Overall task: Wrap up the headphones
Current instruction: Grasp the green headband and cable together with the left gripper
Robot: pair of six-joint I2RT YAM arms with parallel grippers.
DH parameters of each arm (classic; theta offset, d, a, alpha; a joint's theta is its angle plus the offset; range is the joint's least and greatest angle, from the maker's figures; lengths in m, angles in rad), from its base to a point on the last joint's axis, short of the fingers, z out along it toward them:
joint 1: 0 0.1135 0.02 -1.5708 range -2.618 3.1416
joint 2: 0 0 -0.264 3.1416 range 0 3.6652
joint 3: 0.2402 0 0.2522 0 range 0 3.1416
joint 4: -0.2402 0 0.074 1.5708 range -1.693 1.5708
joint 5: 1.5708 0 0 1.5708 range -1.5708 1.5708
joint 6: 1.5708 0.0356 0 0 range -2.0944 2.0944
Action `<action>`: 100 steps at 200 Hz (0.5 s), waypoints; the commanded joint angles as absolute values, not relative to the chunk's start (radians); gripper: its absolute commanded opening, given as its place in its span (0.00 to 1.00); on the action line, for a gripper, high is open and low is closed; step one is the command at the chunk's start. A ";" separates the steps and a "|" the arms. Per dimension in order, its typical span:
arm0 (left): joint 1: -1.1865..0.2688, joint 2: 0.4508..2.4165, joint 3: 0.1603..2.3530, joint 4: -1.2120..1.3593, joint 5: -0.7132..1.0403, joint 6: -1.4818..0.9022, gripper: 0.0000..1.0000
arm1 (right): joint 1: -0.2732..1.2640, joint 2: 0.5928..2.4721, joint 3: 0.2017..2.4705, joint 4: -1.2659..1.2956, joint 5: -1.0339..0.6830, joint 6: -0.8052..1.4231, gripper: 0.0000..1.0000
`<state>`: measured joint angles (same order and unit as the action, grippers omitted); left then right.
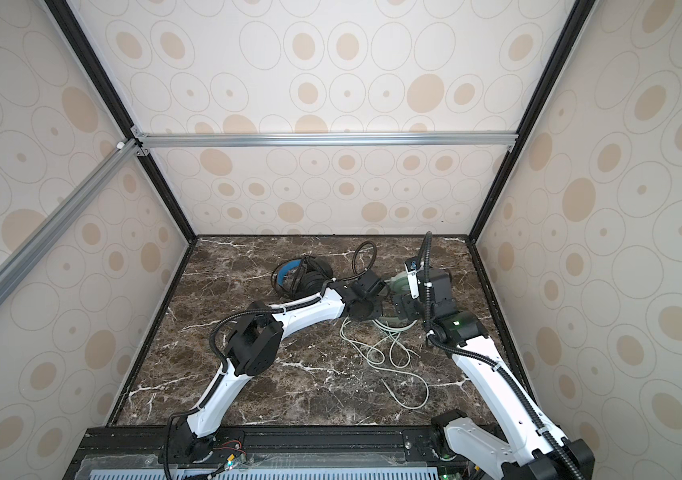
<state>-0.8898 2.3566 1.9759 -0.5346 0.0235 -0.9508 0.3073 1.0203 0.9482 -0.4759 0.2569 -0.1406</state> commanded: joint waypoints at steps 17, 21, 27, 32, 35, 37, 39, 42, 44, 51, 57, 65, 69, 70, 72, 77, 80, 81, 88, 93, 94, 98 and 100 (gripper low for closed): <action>-0.869 2.382 2.067 -0.695 -0.011 -0.717 0.08 | 0.302 0.993 0.965 -0.482 0.299 -0.140 1.00; -0.866 2.381 2.071 -0.706 -0.016 -0.703 0.07 | 0.303 0.994 0.963 -0.479 0.302 -0.139 1.00; -0.865 2.379 2.076 -0.720 -0.022 -0.682 0.05 | 0.302 0.995 0.959 -0.474 0.301 -0.133 1.00; -0.863 2.376 2.078 -0.730 -0.027 -0.664 0.04 | 0.302 0.996 0.959 -0.472 0.302 -0.129 1.00; -0.861 2.375 2.079 -0.733 -0.028 -0.653 0.03 | 0.302 0.998 0.958 -0.470 0.300 -0.125 1.00; -0.861 2.374 2.077 -0.736 -0.028 -0.648 0.02 | 0.301 0.998 0.957 -0.468 0.300 -0.123 1.00; -0.860 2.373 2.077 -0.740 -0.026 -0.638 0.01 | 0.303 1.001 0.958 -0.467 0.299 -0.120 1.00; -0.858 2.372 2.076 -0.744 -0.024 -0.625 0.00 | 0.302 1.002 0.958 -0.463 0.298 -0.117 1.00; -0.857 2.371 2.076 -0.747 -0.021 -0.618 0.00 | 0.302 1.004 0.958 -0.462 0.297 -0.115 1.00; -0.853 2.369 2.076 -0.761 -0.016 -0.590 0.00 | 0.302 1.010 0.958 -0.457 0.294 -0.105 1.00; -0.853 2.366 2.078 -0.771 -0.015 -0.562 0.00 | 0.303 1.015 0.960 -0.455 0.291 -0.096 1.00; -0.853 2.363 2.076 -0.774 -0.003 -0.511 0.00 | 0.303 1.022 0.962 -0.451 0.287 -0.085 1.00; -0.853 2.362 2.075 -0.775 0.014 -0.484 0.00 | 0.302 1.026 0.964 -0.449 0.287 -0.081 1.00; -0.852 2.362 2.075 -0.776 0.018 -0.477 0.00 | 0.303 1.027 0.964 -0.449 0.287 -0.079 1.00; -0.853 2.362 2.075 -0.777 0.026 -0.466 0.00 | 0.303 1.028 0.964 -0.447 0.285 -0.075 1.00; -0.852 2.363 2.077 -0.780 0.041 -0.438 0.00 | 0.302 1.032 0.965 -0.446 0.283 -0.071 1.00; -0.853 2.362 2.076 -0.782 0.051 -0.418 0.00 | 0.302 1.035 0.965 -0.444 0.284 -0.066 1.00; -0.853 2.362 2.076 -0.781 0.056 -0.412 0.00 | 0.302 1.036 0.965 -0.445 0.284 -0.065 1.00; -0.855 2.358 2.068 -0.778 0.073 -0.371 0.00 | 0.302 1.042 0.967 -0.443 0.279 -0.056 1.00; -0.857 2.357 2.065 -0.777 0.076 -0.349 0.00 | 0.304 1.047 0.969 -0.442 0.278 -0.051 1.00; -0.857 2.357 2.064 -0.777 0.077 -0.342 0.00 | 0.304 1.046 0.969 -0.442 0.276 -0.050 1.00; -0.857 2.356 2.063 -0.779 0.077 -0.321 0.00 | 0.303 1.051 0.969 -0.442 0.274 -0.046 1.00; -0.857 2.357 2.062 -0.780 0.077 -0.311 0.00 | 0.303 1.053 0.970 -0.441 0.272 -0.044 1.00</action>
<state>-0.8608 2.3646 2.0430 -0.6971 0.0460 -0.5240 0.3065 1.0325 0.9482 -0.4591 0.2848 -0.0891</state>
